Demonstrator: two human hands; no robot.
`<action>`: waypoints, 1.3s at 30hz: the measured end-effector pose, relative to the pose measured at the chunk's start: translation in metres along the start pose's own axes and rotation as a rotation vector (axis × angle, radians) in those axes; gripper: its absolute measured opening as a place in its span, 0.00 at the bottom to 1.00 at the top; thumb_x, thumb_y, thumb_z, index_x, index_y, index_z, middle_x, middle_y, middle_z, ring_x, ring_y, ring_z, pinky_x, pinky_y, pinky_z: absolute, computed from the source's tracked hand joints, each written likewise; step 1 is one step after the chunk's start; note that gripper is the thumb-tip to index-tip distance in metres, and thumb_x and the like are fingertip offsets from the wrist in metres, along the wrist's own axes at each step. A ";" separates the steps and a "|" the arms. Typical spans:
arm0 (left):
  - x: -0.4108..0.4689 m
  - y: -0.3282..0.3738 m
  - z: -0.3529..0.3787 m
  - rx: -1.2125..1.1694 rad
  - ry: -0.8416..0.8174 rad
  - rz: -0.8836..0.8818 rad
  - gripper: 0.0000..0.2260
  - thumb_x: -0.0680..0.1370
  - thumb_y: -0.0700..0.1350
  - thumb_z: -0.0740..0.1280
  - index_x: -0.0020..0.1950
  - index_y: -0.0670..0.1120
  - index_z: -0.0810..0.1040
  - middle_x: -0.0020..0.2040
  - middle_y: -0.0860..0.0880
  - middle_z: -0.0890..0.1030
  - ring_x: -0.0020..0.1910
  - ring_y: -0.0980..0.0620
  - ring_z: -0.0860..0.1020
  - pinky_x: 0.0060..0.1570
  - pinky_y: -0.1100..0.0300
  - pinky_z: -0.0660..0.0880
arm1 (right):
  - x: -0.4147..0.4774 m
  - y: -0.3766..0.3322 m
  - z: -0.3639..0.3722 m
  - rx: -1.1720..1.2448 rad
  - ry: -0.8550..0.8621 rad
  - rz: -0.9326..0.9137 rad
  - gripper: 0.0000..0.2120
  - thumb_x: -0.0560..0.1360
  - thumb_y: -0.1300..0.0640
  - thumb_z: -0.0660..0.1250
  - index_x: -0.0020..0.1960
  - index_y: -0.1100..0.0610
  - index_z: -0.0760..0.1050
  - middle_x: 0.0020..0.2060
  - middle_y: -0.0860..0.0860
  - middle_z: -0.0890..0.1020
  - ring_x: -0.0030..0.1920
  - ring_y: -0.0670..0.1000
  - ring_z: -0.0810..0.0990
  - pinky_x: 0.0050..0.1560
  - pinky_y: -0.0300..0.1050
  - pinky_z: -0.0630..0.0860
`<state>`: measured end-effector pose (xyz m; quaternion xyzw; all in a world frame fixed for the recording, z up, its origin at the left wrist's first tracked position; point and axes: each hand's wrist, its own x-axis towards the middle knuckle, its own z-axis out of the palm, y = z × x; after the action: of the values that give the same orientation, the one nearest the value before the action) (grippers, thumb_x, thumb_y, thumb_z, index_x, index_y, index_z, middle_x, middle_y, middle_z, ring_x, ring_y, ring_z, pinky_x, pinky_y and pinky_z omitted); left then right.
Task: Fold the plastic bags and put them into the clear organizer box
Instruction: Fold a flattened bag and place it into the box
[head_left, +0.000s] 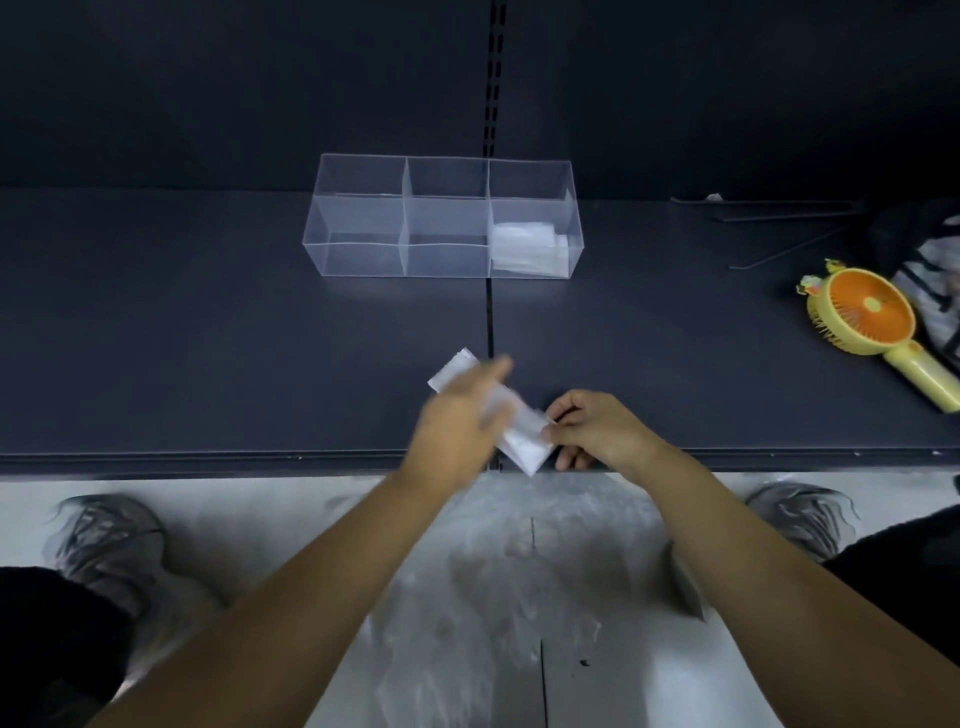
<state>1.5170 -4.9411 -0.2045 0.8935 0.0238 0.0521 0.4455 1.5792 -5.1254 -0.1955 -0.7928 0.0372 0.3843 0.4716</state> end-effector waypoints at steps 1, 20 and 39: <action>-0.014 0.001 0.011 0.091 -0.162 0.096 0.27 0.77 0.49 0.69 0.74 0.45 0.67 0.72 0.46 0.70 0.70 0.52 0.67 0.66 0.76 0.52 | 0.000 -0.001 0.000 -0.007 -0.005 0.004 0.08 0.73 0.62 0.71 0.50 0.59 0.75 0.35 0.55 0.85 0.29 0.49 0.81 0.26 0.39 0.74; 0.011 -0.005 -0.001 -0.231 -0.155 -0.366 0.12 0.82 0.46 0.60 0.47 0.42 0.81 0.32 0.54 0.74 0.31 0.59 0.71 0.35 0.64 0.68 | 0.006 -0.022 0.019 0.023 -0.008 -0.142 0.12 0.73 0.65 0.71 0.53 0.54 0.78 0.49 0.51 0.83 0.34 0.44 0.77 0.34 0.37 0.71; 0.005 -0.027 0.003 0.510 -0.008 0.037 0.20 0.81 0.48 0.61 0.71 0.43 0.70 0.70 0.43 0.71 0.70 0.42 0.67 0.70 0.49 0.59 | 0.037 -0.041 0.042 -0.152 0.322 0.012 0.05 0.70 0.57 0.73 0.36 0.54 0.79 0.26 0.52 0.81 0.25 0.45 0.78 0.29 0.36 0.72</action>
<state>1.5227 -4.9270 -0.2277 0.9774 0.0181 0.0489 0.2048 1.5984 -5.0591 -0.2007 -0.8772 0.0879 0.2567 0.3961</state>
